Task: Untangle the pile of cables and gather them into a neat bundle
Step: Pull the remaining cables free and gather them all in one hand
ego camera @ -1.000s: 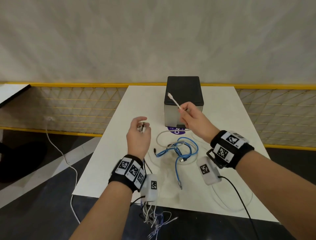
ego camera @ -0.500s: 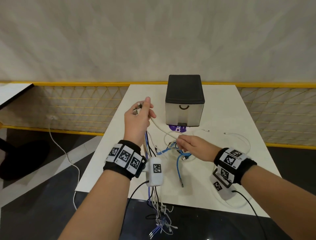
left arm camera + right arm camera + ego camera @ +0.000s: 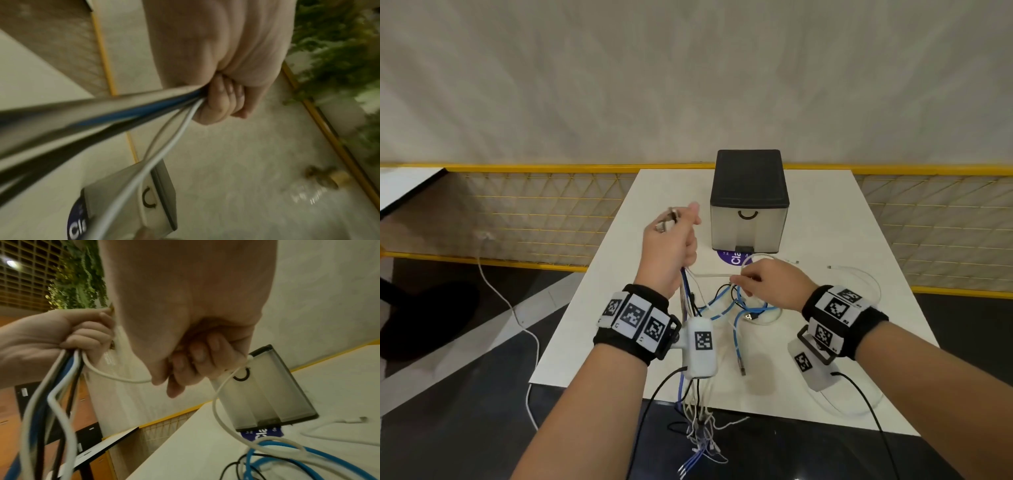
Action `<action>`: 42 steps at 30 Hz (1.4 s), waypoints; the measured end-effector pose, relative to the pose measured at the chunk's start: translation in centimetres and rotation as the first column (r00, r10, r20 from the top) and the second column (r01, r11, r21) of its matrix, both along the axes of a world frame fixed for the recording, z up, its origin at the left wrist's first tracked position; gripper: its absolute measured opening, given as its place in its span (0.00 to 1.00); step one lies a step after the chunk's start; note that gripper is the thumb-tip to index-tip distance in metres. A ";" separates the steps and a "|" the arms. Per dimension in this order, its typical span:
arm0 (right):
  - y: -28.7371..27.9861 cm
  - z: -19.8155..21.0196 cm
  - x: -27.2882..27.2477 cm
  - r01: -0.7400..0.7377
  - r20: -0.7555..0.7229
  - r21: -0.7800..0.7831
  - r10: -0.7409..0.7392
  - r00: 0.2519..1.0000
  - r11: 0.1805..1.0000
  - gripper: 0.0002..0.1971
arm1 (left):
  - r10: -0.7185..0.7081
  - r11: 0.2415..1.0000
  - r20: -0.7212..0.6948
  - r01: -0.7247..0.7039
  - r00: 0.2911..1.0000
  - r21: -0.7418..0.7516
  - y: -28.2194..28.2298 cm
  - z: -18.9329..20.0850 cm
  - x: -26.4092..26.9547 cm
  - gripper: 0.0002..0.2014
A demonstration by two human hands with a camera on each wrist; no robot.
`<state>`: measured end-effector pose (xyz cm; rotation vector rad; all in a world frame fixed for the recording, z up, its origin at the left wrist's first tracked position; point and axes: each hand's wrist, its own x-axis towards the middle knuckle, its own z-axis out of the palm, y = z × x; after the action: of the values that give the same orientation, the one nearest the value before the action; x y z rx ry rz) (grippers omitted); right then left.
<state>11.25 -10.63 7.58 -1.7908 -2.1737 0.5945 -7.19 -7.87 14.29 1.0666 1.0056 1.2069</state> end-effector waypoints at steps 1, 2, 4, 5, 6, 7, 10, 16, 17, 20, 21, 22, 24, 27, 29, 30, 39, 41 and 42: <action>0.2 0.1 -0.3 0.010 0.016 0.051 -0.011 1.000 0.999 0.23 | -0.045 0.999 -0.097 0.046 0.994 0.012 -0.2 0.1 0.4 0.10; 0.5 0.2 -0.4 0.025 0.010 0.111 -0.027 1.000 0.993 0.23 | -0.100 0.994 -0.225 0.108 0.969 0.022 -0.3 0.0 0.7 0.07; 1.0 0.9 -0.2 0.047 -0.028 0.212 -0.042 0.999 0.976 0.19 | -0.221 0.965 -0.527 0.262 0.820 0.003 -0.6 -0.6 1.3 0.08; 1.3 1.5 0.0 0.038 -0.027 0.241 -0.033 0.999 0.970 0.17 | -0.265 0.945 -0.650 0.327 0.712 -0.026 -0.6 -1.2 1.5 0.11; 1.5 2.2 0.3 0.021 -0.008 0.249 -0.020 1.000 0.968 0.15 | -0.274 0.934 -0.735 0.355 0.621 -0.048 -0.6 -1.6 1.5 0.14; 1.6 2.9 0.8 0.006 0.007 0.233 -0.008 1.000 0.972 0.15 | -0.240 0.939 -0.784 0.341 0.573 -0.038 -0.4 -1.9 1.4 0.15; 2.2 3.6 3.4 0.014 0.058 0.120 -0.021 0.998 0.993 0.18 | -0.056 0.985 -0.770 0.161 0.636 0.062 0.7 -2.0 -0.1 0.15; 2.3 1.9 5.9 0.031 -0.038 0.056 -0.029 0.999 0.998 0.14 | 0.176 0.983 -0.759 -0.068 0.627 0.172 1.9 -2.5 -1.7 0.15; 2.3 2.0 5.2 0.012 -0.037 0.086 -0.009 0.999 0.996 0.14 | 0.141 0.985 -0.732 -0.019 0.666 0.173 1.4 -2.5 -1.0 0.18; 2.4 2.5 2.9 -0.075 0.003 0.191 0.076 0.997 0.979 0.14 | -0.002 0.959 -0.801 0.229 0.598 0.168 0.3 -2.8 1.7 0.27; 2.5 2.8 2.4 -0.104 0.020 0.228 0.103 0.995 0.968 0.13 | -0.023 0.951 -0.830 0.269 0.558 0.154 0.4 -3.2 2.3 0.23; 2.6 3.2 2.0 -0.130 0.035 0.255 0.126 0.991 0.958 0.13 | -0.037 0.950 -0.835 0.280 0.548 0.141 0.4 -3.3 2.7 0.19; 2.9 3.8 2.0 -0.167 0.045 0.272 0.160 0.986 0.948 0.12 | -0.011 0.950 -0.807 0.259 0.590 0.176 0.7 -3.3 2.7 0.14; 3.4 3.7 3.9 -0.140 0.071 0.193 0.128 0.989 0.971 0.14 | 0.143 0.943 -0.741 0.137 0.656 0.303 1.4 -2.5 1.2 0.12; 3.6 3.0 5.9 -0.059 0.022 0.155 0.057 0.998 0.986 0.13 | 0.251 0.941 -0.665 -0.016 0.703 0.339 1.9 -1.9 -0.5 0.13; 3.6 2.8 6.6 -0.018 -0.009 0.145 0.020 1.000 0.989 0.14 | 0.292 0.938 -0.640 -0.082 0.711 0.337 2.2 -1.7 -1.4 0.14; 3.9 5.9 2.9 -0.101 -0.098 0.378 0.148 0.984 0.920 0.10 | 0.075 0.931 -0.701 0.202 0.709 0.304 -0.4 -1.2 0.8 0.27; 3.7 6.9 1.8 -0.181 0.016 0.417 0.192 0.981 0.890 0.11 | 0.124 0.917 -0.715 0.195 0.688 0.347 -0.6 -0.9 1.3 0.11; 3.6 7.1 1.6 -0.203 0.043 0.412 0.204 0.978 0.888 0.10 | 0.158 0.908 -0.682 0.167 0.714 0.385 -0.6 -0.7 1.2 0.09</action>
<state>12.83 -7.05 14.64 -1.3512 -2.2893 0.1497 -6.02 -8.47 13.57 1.9802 1.3392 1.0374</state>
